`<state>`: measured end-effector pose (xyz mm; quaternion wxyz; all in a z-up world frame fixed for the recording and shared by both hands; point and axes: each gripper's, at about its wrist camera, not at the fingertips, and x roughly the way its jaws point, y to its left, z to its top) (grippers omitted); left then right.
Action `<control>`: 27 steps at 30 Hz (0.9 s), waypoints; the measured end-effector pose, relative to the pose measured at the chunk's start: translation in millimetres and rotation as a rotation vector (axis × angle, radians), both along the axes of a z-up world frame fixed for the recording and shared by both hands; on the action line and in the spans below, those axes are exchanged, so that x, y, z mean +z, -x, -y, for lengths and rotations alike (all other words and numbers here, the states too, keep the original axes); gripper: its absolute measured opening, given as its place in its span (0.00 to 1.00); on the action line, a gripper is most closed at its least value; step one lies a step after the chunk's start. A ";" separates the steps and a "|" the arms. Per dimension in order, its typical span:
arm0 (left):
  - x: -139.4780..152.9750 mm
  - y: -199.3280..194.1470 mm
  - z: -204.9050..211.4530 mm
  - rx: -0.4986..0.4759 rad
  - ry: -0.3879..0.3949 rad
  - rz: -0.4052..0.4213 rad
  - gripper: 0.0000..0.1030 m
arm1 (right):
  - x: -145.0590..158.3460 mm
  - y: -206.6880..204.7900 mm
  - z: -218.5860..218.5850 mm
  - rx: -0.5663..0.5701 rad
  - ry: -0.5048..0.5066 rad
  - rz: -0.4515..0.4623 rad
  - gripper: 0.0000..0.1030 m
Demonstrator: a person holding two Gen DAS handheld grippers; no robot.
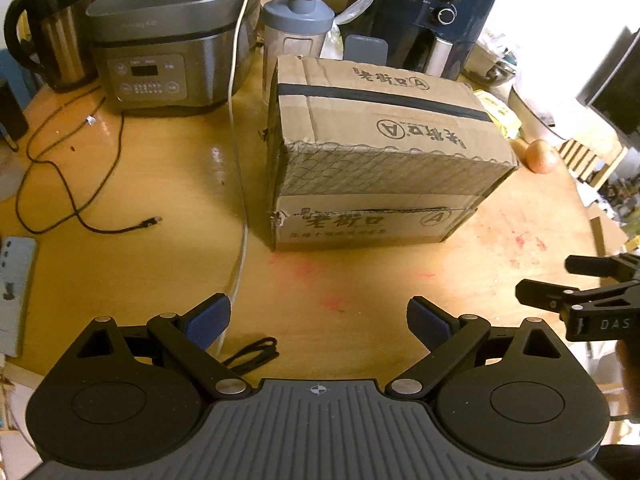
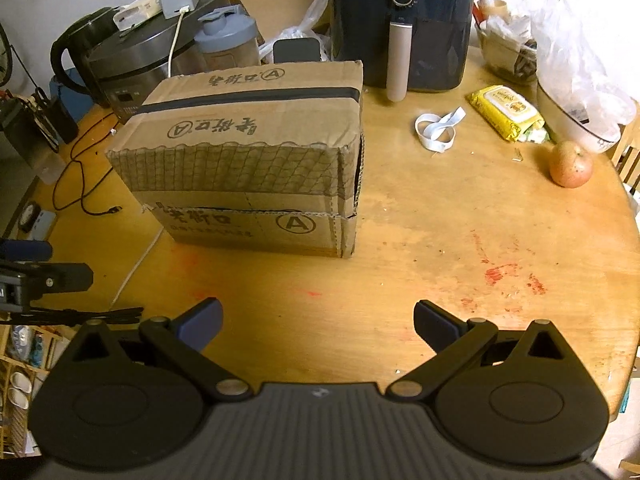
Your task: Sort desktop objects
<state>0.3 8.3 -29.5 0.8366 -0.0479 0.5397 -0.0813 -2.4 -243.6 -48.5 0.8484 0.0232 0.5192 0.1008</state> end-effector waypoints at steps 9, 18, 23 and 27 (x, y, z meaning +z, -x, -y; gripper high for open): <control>2.6 8.8 5.5 0.021 -0.089 0.029 0.95 | 1.1 11.2 -5.8 -0.008 0.052 0.024 1.00; 2.5 13.8 14.0 0.025 -0.209 0.048 0.95 | 0.4 19.0 -11.7 -0.016 0.107 0.049 1.00; 1.5 16.3 16.7 0.025 -0.218 0.046 0.95 | -2.5 19.7 -11.2 -0.018 0.111 0.040 1.00; 0.4 16.6 19.3 0.024 -0.224 0.045 0.95 | -4.8 18.7 -9.7 -0.020 0.106 0.027 1.00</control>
